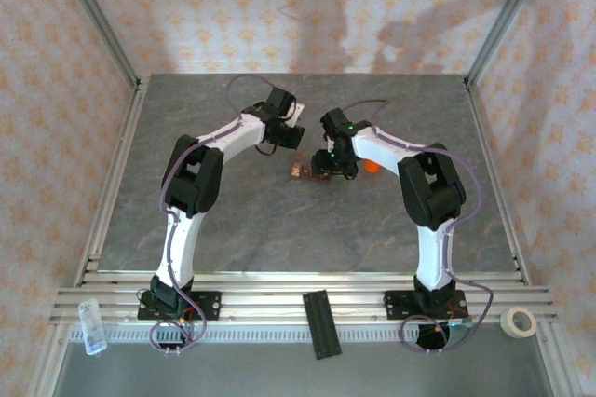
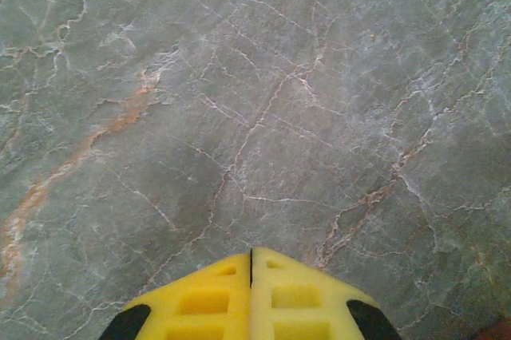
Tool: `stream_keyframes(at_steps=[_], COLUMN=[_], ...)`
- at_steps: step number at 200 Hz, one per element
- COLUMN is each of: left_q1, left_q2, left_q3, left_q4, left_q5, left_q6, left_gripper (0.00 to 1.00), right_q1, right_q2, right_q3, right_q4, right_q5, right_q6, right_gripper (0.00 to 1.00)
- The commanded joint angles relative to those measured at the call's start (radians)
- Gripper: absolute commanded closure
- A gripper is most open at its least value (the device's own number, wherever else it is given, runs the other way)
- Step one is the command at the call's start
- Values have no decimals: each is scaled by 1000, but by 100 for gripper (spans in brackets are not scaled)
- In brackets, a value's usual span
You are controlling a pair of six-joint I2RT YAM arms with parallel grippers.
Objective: Sort the pills into containers
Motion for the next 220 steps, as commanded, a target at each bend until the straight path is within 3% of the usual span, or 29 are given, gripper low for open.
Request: stream_keyframes(at_steps=[1, 106, 220], left_q1=[3, -5, -12], left_q2=[27, 63, -23], left_q3=[44, 96, 42], left_q4=[-52, -170, -191], left_q5=[24, 63, 132], left_q6=[-12, 15, -11], left_gripper=[100, 100, 100], right_q1=[5, 4, 5], right_q2=[35, 39, 43], right_q3=[-27, -28, -40], right_q4=[7, 10, 22], right_q5=[31, 29, 36], right_q6=[14, 22, 24], right_gripper=[33, 33, 34])
